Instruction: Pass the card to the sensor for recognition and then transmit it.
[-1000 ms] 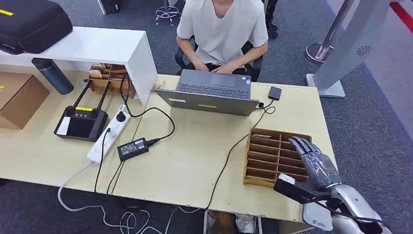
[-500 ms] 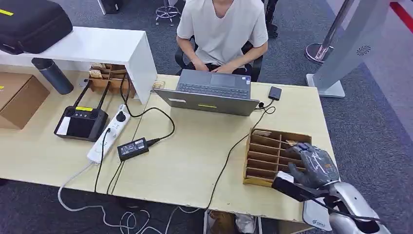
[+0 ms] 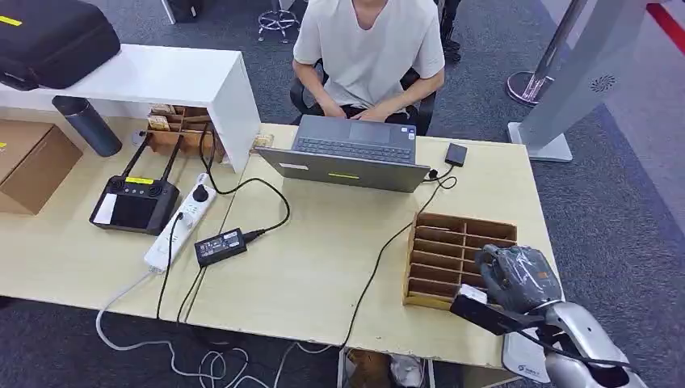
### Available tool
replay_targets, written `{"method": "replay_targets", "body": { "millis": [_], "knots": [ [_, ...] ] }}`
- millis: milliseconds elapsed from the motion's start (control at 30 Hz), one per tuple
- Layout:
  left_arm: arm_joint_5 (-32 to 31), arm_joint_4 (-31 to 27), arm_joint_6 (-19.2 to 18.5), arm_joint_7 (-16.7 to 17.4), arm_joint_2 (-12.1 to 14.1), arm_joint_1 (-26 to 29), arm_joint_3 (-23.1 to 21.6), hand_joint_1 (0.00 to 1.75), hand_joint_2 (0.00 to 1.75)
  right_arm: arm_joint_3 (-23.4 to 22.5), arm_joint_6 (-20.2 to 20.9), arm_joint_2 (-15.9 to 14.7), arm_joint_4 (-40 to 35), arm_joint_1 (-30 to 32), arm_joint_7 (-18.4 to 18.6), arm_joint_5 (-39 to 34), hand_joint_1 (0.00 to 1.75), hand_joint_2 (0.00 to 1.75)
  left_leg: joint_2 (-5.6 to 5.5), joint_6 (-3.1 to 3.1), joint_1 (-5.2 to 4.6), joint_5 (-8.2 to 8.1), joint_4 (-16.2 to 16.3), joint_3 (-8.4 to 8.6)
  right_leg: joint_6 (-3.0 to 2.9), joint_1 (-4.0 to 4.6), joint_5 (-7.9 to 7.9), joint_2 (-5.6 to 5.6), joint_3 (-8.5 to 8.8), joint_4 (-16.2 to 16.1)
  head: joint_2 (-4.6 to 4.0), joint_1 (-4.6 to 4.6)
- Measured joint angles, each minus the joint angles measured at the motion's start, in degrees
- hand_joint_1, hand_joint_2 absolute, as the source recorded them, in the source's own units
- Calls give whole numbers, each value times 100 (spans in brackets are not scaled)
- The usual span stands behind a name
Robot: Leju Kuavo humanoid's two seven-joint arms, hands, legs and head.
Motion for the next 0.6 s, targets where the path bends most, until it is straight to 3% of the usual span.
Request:
{"method": "replay_targets", "body": {
  "millis": [600],
  "knots": [
    [0,0,2,0,0,1,7,0,175,-114,22,0,-61,112,-2,-103,175,175,1,0,0,0,0,0,0,0,0,0,-1,0,0,0]
  ]
}}
